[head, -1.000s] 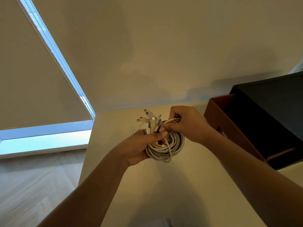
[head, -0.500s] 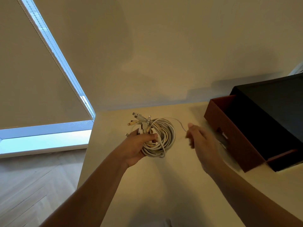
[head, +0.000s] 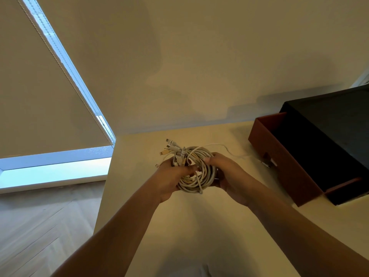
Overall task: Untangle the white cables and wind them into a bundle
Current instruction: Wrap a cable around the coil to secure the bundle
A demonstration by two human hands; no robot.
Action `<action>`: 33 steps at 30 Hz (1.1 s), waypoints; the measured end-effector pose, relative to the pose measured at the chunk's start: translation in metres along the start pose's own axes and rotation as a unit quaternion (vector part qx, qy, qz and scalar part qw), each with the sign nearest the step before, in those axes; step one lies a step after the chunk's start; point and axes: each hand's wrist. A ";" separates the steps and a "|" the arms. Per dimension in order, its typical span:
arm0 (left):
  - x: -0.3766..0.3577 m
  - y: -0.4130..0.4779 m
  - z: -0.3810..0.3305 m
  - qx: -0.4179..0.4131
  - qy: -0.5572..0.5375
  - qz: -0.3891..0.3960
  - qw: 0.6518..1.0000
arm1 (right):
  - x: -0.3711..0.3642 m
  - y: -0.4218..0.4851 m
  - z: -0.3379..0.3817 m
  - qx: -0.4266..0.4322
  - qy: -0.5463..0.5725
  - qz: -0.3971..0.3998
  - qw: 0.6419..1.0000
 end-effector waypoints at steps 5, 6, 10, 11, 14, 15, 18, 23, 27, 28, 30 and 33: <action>0.004 0.003 0.002 0.015 0.049 -0.001 0.999 | 0.005 -0.001 0.004 -0.033 0.046 0.039 0.998; 0.005 0.004 0.001 0.014 0.065 -0.004 0.998 | 0.006 -0.001 0.005 -0.041 0.055 0.051 0.996; 0.007 0.006 -0.001 -0.010 0.120 -0.009 0.993 | 0.012 0.002 0.006 -0.068 0.095 0.053 0.992; 0.007 0.006 -0.002 -0.017 0.131 -0.007 0.991 | 0.014 0.003 0.005 -0.072 0.087 0.047 0.992; 0.006 0.003 -0.004 -0.042 0.156 0.011 0.987 | 0.014 0.004 0.003 -0.071 0.028 0.068 0.995; 0.005 0.002 -0.004 -0.050 0.162 0.019 0.985 | 0.014 0.005 0.003 -0.069 0.007 0.081 0.994; 0.004 0.000 -0.005 -0.073 0.179 0.036 0.981 | 0.016 0.005 0.007 -0.072 -0.027 0.115 0.990; 0.007 0.001 -0.008 -0.103 0.199 0.054 0.973 | 0.024 0.011 0.007 -0.050 -0.058 0.121 0.990; 0.004 -0.003 -0.010 -0.119 0.210 0.079 0.967 | 0.028 0.016 0.001 -0.058 -0.022 0.126 0.990; 0.003 -0.003 -0.011 -0.119 0.209 0.084 0.967 | 0.029 0.017 0.000 -0.053 -0.011 0.128 0.990; 0.003 -0.002 -0.010 -0.112 0.197 0.087 0.970 | 0.028 0.018 0.000 -0.037 -0.004 0.125 0.991; 0.005 -0.002 -0.008 -0.084 0.127 0.088 0.984 | 0.025 0.019 0.003 -0.005 -0.045 0.108 0.993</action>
Point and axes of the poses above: each hand's wrist, its own y-axis towards the middle knuckle, its own x-axis out of the back of the hand, z = x × y, and after that the axes turned 14 degrees about y, right-handed
